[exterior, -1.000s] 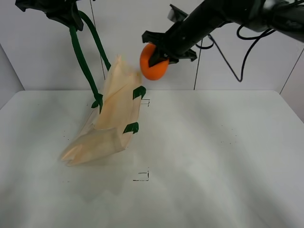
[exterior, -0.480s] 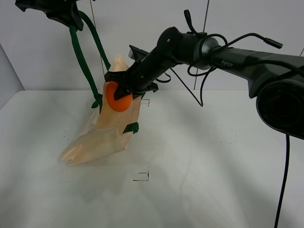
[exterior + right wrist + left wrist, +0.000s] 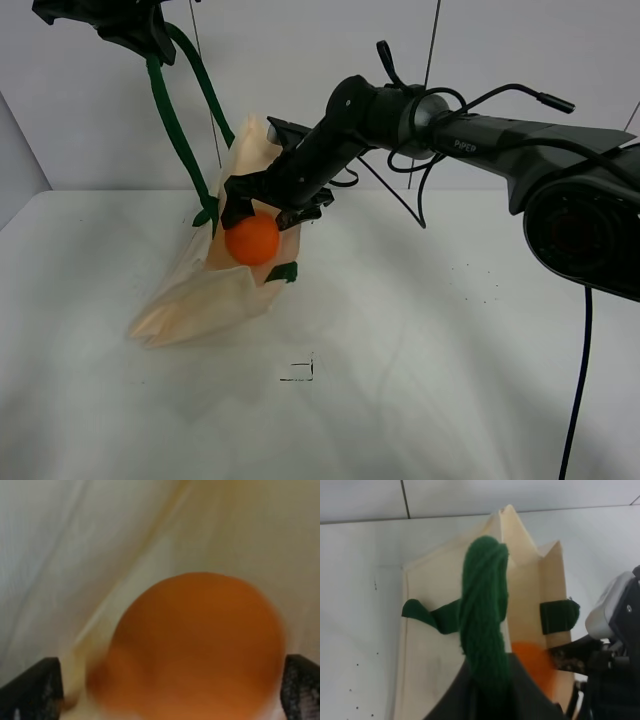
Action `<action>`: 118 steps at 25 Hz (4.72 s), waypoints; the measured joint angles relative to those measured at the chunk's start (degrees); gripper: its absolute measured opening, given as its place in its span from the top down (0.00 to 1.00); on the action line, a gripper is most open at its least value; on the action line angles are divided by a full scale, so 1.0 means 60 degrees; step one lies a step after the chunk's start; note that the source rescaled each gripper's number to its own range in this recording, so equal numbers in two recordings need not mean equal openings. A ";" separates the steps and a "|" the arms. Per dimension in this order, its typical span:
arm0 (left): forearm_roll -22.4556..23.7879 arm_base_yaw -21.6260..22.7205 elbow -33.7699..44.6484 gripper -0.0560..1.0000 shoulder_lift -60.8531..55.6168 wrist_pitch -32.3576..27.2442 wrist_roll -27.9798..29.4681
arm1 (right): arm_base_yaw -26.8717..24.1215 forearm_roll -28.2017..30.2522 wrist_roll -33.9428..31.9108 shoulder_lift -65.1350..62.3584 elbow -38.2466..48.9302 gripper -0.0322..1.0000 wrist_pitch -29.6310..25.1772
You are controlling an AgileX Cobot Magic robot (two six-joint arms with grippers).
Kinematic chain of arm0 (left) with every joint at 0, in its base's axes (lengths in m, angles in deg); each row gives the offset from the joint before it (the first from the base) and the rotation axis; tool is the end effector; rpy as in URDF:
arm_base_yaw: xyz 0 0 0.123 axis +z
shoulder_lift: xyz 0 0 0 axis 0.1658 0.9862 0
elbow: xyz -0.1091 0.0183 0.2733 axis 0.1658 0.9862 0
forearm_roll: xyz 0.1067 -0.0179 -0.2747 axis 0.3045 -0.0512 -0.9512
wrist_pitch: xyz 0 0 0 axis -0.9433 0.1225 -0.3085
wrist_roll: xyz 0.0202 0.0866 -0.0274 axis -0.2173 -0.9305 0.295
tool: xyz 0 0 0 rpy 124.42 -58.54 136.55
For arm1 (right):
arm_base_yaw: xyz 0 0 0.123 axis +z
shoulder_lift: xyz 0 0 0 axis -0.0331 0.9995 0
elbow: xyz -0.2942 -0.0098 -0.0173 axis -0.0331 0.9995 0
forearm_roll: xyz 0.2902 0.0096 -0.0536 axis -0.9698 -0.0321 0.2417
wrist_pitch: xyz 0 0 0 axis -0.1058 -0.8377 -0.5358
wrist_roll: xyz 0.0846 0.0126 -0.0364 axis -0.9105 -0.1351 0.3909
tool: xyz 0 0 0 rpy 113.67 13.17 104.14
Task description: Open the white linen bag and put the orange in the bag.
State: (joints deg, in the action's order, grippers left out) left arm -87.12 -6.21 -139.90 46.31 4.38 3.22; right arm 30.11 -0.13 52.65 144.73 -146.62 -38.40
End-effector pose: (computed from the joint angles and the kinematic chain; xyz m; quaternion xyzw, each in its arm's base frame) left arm 0.4358 -0.1216 0.4493 0.0373 0.9285 -0.0789 0.3610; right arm 0.4619 0.3348 0.1930 -0.2329 0.9071 0.2954 0.1890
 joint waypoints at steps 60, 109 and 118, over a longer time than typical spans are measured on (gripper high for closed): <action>-0.0026 0.0000 0.0000 0.95 -0.0020 -0.0003 -0.0006 | -0.5070 0.5455 -0.1884 -1.4792 1.3285 0.00 -0.2120; 0.0993 0.0067 0.1393 0.08 0.2992 0.0791 -0.0201 | -0.5026 0.5607 -0.1751 -2.2336 1.4739 0.00 -0.1576; 0.0863 0.1638 0.1393 0.08 0.2992 0.0269 -0.0432 | -0.5026 0.5607 -0.1751 -2.2336 1.4739 0.00 -0.1576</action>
State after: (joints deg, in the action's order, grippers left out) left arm -81.94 3.62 -131.54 64.26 6.00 0.62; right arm -0.05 33.52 42.14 10.71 -58.19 -47.85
